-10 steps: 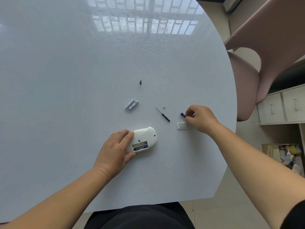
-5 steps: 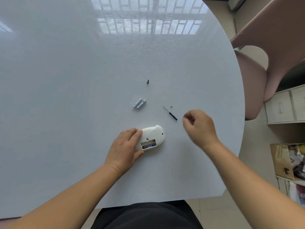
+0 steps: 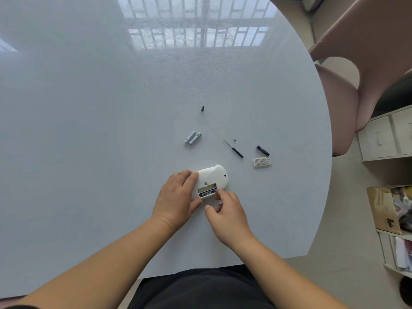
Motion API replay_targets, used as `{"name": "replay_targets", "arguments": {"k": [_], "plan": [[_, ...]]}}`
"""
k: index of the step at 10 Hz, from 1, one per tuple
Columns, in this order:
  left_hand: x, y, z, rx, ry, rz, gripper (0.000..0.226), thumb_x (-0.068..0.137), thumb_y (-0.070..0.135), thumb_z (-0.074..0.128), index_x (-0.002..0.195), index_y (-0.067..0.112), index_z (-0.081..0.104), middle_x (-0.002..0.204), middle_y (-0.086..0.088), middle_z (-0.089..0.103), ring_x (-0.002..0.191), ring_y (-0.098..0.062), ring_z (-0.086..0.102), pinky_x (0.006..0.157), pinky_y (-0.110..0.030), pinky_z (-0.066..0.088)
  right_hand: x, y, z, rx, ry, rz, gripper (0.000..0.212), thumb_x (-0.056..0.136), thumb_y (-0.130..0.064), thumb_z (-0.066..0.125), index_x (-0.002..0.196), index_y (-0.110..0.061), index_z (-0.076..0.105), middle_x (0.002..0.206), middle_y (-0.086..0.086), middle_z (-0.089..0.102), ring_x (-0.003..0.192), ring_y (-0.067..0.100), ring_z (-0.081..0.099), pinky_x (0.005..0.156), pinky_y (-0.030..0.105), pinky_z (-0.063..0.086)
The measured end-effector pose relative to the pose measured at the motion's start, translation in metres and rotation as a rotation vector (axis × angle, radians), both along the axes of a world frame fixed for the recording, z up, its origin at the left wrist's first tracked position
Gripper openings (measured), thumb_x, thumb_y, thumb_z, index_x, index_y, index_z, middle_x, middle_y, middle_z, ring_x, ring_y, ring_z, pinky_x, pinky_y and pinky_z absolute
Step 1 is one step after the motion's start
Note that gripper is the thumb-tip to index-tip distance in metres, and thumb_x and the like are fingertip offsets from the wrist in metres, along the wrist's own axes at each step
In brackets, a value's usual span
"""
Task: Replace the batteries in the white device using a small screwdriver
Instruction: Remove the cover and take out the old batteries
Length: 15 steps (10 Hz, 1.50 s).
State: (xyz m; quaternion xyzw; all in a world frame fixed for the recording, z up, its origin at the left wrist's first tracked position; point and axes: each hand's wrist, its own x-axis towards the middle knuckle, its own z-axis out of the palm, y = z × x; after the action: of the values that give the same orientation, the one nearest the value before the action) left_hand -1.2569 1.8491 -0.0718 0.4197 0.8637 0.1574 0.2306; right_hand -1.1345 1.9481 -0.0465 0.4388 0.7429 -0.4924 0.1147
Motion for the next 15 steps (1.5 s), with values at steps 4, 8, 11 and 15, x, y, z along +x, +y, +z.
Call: {"name": "replay_targets", "arguments": {"k": [4, 8, 11, 15], "plan": [[0.002, 0.000, 0.000, -0.004, 0.004, 0.011, 0.066, 0.071, 0.030, 0.076, 0.129, 0.010, 0.050, 0.125, -0.007, 0.053, 0.112, -0.030, 0.050, 0.093, -0.040, 0.048, -0.013, -0.007, -0.003, -0.064, -0.075, -0.108, 0.039, 0.086, -0.023, 0.057, 0.124, -0.021, 0.045, 0.118, -0.006, 0.041, 0.077, 0.003, 0.057, 0.075, 0.024, 0.043], [0.002, 0.000, 0.000, -0.015, -0.005, 0.019, 0.067, 0.071, 0.032, 0.076, 0.129, 0.012, 0.049, 0.125, -0.006, 0.052, 0.113, -0.029, 0.049, 0.094, -0.039, 0.047, -0.010, -0.011, -0.008, 0.019, -0.006, -0.199, 0.034, 0.085, -0.016, 0.059, 0.117, -0.019, 0.051, 0.109, -0.010, 0.044, 0.071, -0.001, 0.056, 0.071, 0.014, 0.039], [0.002, 0.000, 0.001, -0.012, -0.012, 0.017, 0.066, 0.071, 0.030, 0.076, 0.128, 0.012, 0.049, 0.124, -0.006, 0.053, 0.111, -0.030, 0.050, 0.091, -0.040, 0.048, -0.013, -0.013, -0.006, -0.016, -0.047, -0.194, 0.042, 0.084, -0.023, 0.060, 0.123, -0.019, 0.046, 0.115, -0.007, 0.041, 0.073, 0.003, 0.057, 0.078, 0.025, 0.044], [0.001, 0.001, 0.003, -0.010, -0.012, 0.010, 0.063, 0.075, 0.030, 0.074, 0.129, 0.010, 0.049, 0.126, -0.008, 0.052, 0.113, -0.030, 0.049, 0.095, -0.040, 0.047, -0.014, 0.000, -0.009, 0.089, 0.020, -0.205, 0.019, 0.083, -0.017, 0.064, 0.092, -0.021, 0.047, 0.097, -0.010, 0.045, 0.067, -0.001, 0.054, 0.060, 0.007, 0.036]]}}
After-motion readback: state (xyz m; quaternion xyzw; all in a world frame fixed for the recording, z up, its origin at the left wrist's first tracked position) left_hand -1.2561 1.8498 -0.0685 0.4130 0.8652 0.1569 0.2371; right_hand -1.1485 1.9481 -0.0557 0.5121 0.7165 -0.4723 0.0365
